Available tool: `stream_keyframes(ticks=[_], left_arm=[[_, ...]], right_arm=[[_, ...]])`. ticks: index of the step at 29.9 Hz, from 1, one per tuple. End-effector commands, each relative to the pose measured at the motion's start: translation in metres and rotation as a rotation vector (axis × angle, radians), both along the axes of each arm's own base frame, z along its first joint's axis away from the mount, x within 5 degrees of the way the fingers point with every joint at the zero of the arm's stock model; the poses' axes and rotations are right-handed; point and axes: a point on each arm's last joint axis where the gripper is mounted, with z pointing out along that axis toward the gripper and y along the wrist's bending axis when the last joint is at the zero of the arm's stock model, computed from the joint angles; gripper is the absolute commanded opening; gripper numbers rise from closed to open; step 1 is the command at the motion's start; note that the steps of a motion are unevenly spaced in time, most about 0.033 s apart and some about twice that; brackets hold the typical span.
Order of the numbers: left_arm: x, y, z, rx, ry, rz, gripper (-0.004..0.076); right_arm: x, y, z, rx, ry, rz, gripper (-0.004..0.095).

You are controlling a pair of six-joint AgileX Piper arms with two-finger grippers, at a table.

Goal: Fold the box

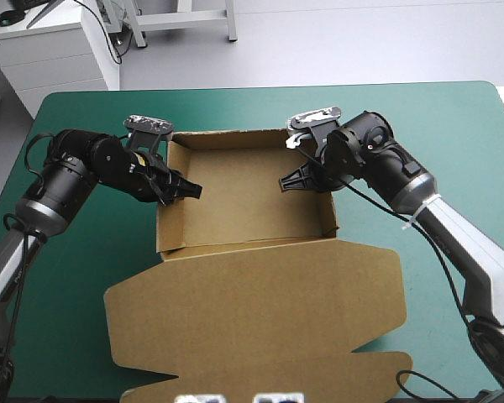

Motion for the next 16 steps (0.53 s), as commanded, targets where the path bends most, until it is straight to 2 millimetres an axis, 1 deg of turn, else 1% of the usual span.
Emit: stream_keyframes(ticks=[1,10,16], left_arm=[[-0.0119,-0.0236,0.0252,-0.237,-0.053,-0.094,-0.0008],[-0.0131,-0.0256,0.0260,-0.270,-0.033,-0.086,-0.0008],[-0.0131,-0.0256,0.0260,-0.272,-0.032,-0.084,-0.0008]], right_arm=[[-0.0136,0.0127,0.0319,0.170,-0.103,0.103,0.0000],[-0.0142,0.0124,0.0314,0.166,-0.095,0.103,0.0000],[-0.0185,0.0094,0.0274,0.130,-0.033,0.096,0.0000]])
